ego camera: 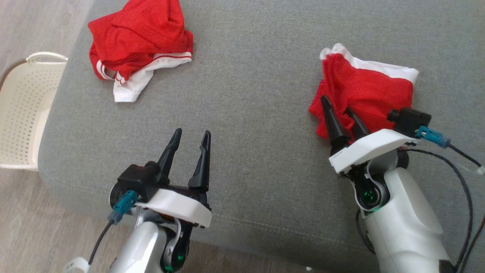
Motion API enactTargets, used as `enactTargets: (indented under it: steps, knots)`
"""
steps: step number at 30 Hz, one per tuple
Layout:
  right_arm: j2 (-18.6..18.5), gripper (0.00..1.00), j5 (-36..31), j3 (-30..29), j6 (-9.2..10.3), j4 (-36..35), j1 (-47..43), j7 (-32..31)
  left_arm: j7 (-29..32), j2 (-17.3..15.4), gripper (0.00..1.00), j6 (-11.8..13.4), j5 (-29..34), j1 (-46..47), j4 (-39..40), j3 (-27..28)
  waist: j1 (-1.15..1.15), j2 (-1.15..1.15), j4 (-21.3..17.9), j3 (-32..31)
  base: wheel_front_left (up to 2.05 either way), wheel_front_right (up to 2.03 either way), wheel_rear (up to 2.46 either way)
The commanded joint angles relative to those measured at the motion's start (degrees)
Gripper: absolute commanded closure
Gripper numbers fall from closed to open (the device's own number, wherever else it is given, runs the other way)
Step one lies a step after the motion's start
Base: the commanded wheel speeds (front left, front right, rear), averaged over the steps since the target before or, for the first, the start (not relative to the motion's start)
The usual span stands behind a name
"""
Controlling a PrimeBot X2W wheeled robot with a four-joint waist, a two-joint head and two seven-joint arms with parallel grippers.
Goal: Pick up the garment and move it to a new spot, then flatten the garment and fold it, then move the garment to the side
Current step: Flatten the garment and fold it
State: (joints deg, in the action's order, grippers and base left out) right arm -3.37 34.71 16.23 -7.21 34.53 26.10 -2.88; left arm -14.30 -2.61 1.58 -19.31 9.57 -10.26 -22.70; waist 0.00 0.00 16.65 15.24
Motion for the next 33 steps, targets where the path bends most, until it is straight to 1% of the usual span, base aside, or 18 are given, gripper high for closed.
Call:
enactTargets:
  steps: [1, 8, 12, 15, 20, 22, 25, 30, 33]
  knots:
    - [0.49, 0.00, 0.73, 1.98, -0.28, -1.92, 1.86, 0.69, -0.70, -0.27, 0.00, 0.36, -0.24, 1.19, 1.67, 1.78, 0.00, 0.00, 0.06, 0.03, 0.00, 0.00, 0.00]
    - [0.49, 0.00, 2.06, 5.34, -0.28, -1.12, 1.82, 0.99, -0.70, -0.27, 0.00, 0.45, -0.40, 1.10, 1.62, 1.49, 0.00, 0.00, -0.01, -0.12, 0.00, 0.00, 0.00]
    - [0.49, 0.00, 2.50, 7.39, -0.28, 0.87, 1.72, -0.98, -0.70, -0.27, 0.00, 0.40, -0.37, 1.08, 1.63, 1.43, 0.00, 0.00, -0.26, -0.22, 0.00, 0.00, 0.00]
    - [0.49, 0.00, 2.29, 7.22, -0.28, 1.90, 2.22, -0.19, -0.70, -0.27, 0.00, 0.36, -0.24, 1.09, 1.57, 1.46, 0.00, 0.00, -0.50, -0.34, 0.00, 0.00, 0.00]
    - [0.49, 0.00, 3.04, 6.99, -0.28, 0.58, 3.17, 1.25, -0.70, -0.27, 0.00, 0.41, 0.04, 1.09, 1.92, 2.26, 0.00, 0.00, -1.72, -0.56, 0.00, 0.00, 0.00]
    - [0.49, 0.00, 1.66, 6.34, -0.28, -0.37, 3.52, 2.22, -0.70, -0.27, 0.00, 0.32, 0.34, 1.08, 2.05, 2.66, 0.00, 0.00, -2.55, -1.06, 0.00, 0.00, 0.00]
    - [0.05, 0.00, -2.21, 4.81, -0.28, -2.50, 3.70, 3.90, -0.70, -0.27, 0.00, 0.15, 0.88, 1.06, 2.31, 3.42, 0.00, 0.00, -4.03, -2.09, 0.00, 0.00, 0.00]
    - [-3.21, 0.00, -11.03, 2.26, -0.28, -7.77, 2.08, 6.77, -0.70, -0.27, 0.00, 0.05, 0.74, 0.92, 3.35, 5.47, 0.00, 0.00, -6.45, -3.97, 0.00, 0.00, 0.00]
    - [-4.41, 0.00, -16.16, 0.72, -0.28, -11.35, -0.19, 8.00, -0.70, -0.27, 0.00, -0.06, 1.28, 0.79, 3.89, 7.46, 0.00, 0.00, -7.93, -4.70, 0.00, 0.00, 0.00]
